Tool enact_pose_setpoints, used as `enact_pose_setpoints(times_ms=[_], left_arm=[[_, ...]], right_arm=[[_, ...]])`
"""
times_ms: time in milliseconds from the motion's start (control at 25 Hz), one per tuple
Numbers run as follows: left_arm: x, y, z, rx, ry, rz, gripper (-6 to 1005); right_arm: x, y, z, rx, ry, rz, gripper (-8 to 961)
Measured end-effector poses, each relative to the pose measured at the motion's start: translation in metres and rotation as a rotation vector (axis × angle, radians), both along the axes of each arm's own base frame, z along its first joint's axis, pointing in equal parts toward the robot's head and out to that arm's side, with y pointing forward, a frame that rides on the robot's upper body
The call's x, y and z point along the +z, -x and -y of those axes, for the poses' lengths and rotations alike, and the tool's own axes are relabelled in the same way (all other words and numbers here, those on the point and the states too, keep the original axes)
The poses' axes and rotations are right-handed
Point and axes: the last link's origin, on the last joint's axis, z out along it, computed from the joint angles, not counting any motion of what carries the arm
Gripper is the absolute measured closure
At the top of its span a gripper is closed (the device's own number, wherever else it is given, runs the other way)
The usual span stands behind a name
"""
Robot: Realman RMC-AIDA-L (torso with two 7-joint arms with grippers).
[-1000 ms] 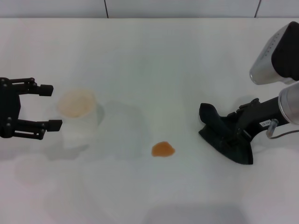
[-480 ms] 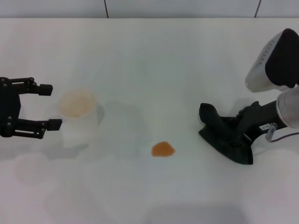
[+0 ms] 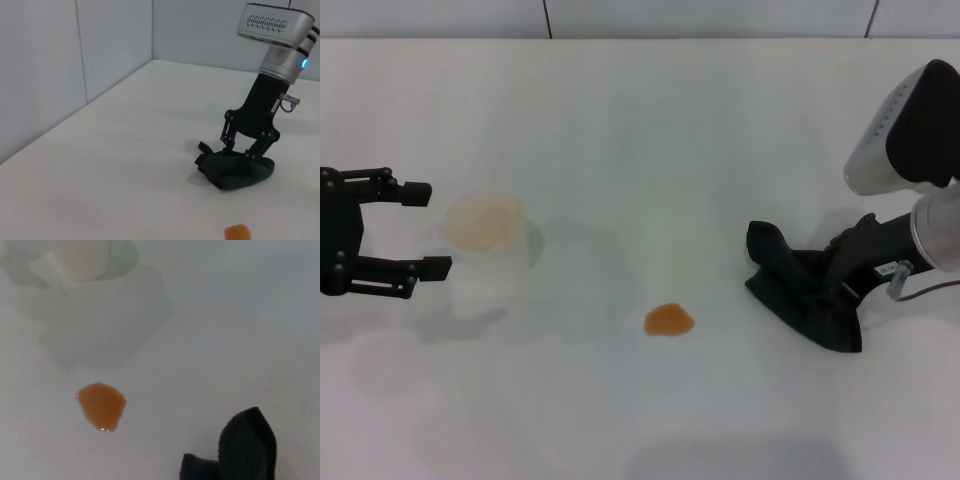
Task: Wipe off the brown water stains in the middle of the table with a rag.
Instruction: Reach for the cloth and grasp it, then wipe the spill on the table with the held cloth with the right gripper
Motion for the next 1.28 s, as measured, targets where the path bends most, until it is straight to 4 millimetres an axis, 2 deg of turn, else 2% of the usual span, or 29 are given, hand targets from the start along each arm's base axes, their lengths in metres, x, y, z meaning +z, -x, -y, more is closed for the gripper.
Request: enact_pose_setpoints(times_ms=[200, 680, 920, 1080, 1280], left_arm=[[0.000, 0.000, 0.000, 0.002, -0.001, 0.000, 118], [0.000, 0.001, 0.000, 0.006, -0.012, 0.003, 117], [0.000, 0.001, 0.000, 0.004, -0.018, 0.005, 117], [0.001, 0.001, -0.001, 0.003, -0.020, 0.004, 118], [0.000, 0.000, -0.003, -0.002, -0.025, 0.001, 118]], right_arm=[[-0.003, -0.002, 0.001, 0.006, 0.005, 0.018, 650], [-0.010, 0.012, 0.006, 0.076, 0.032, 0.035, 724], [-0.011, 0.015, 0.007, 0.083, 0.041, 0.029, 875], [-0.016, 0.019, 0.010, 0.091, 0.060, 0.015, 884], [-0.033, 0.035, 0.020, 0.140, 0.109, -0.019, 884]])
